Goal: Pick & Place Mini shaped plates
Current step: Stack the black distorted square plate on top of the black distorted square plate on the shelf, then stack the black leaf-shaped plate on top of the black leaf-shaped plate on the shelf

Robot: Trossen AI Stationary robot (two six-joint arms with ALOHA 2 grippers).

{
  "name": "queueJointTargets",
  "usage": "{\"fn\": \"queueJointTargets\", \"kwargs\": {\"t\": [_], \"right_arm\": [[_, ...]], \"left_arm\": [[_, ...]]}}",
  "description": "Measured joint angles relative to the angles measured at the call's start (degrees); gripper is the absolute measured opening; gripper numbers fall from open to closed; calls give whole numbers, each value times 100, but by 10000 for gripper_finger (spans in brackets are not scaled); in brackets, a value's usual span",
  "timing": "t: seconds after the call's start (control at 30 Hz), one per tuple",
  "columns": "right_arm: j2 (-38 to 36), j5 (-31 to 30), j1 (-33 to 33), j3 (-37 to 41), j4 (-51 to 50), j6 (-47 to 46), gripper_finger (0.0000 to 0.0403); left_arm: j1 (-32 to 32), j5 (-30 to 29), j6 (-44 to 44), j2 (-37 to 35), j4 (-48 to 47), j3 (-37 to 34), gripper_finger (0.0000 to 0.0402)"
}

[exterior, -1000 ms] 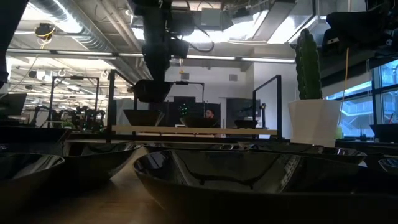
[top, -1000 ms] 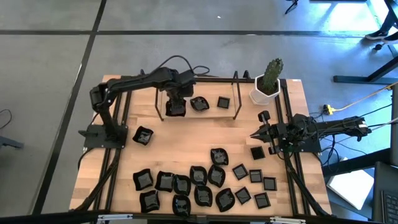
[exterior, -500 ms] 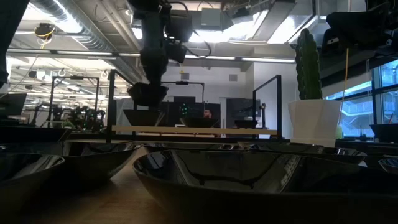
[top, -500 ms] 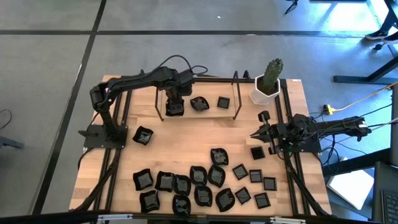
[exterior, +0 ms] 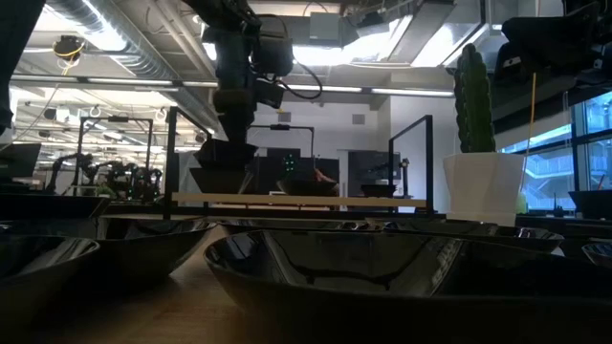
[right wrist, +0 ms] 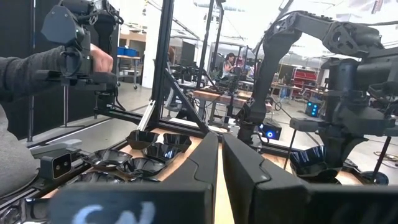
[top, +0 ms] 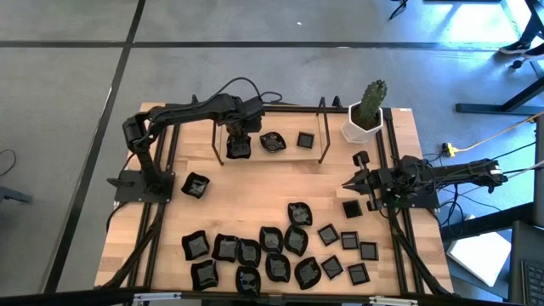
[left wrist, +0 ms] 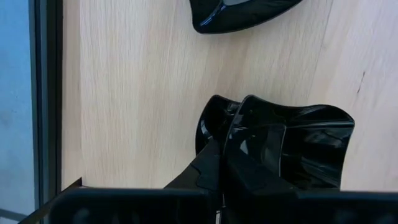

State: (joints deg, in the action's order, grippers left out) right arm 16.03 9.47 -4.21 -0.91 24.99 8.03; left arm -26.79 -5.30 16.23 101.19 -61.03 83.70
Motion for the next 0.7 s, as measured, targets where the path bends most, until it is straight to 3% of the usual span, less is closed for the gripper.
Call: {"fn": "queueJointTargets", "kwargs": {"t": [0.27,0.5,0.63,0.7], "right_arm": [[0,0,0,0,-2,-2,26],[0,0,0,0,-2,-1,26],[0,0,0,0,-2,0,26],[0,0,0,0,-2,0,26]], "left_arm": [[0,-24,59,0,-43,0,57],[16,-687,18,-12,-85,21,117],[174,-1240,-357,-146,-602,313,134],[316,-1094,-562,-302,-883,492,135]]}}
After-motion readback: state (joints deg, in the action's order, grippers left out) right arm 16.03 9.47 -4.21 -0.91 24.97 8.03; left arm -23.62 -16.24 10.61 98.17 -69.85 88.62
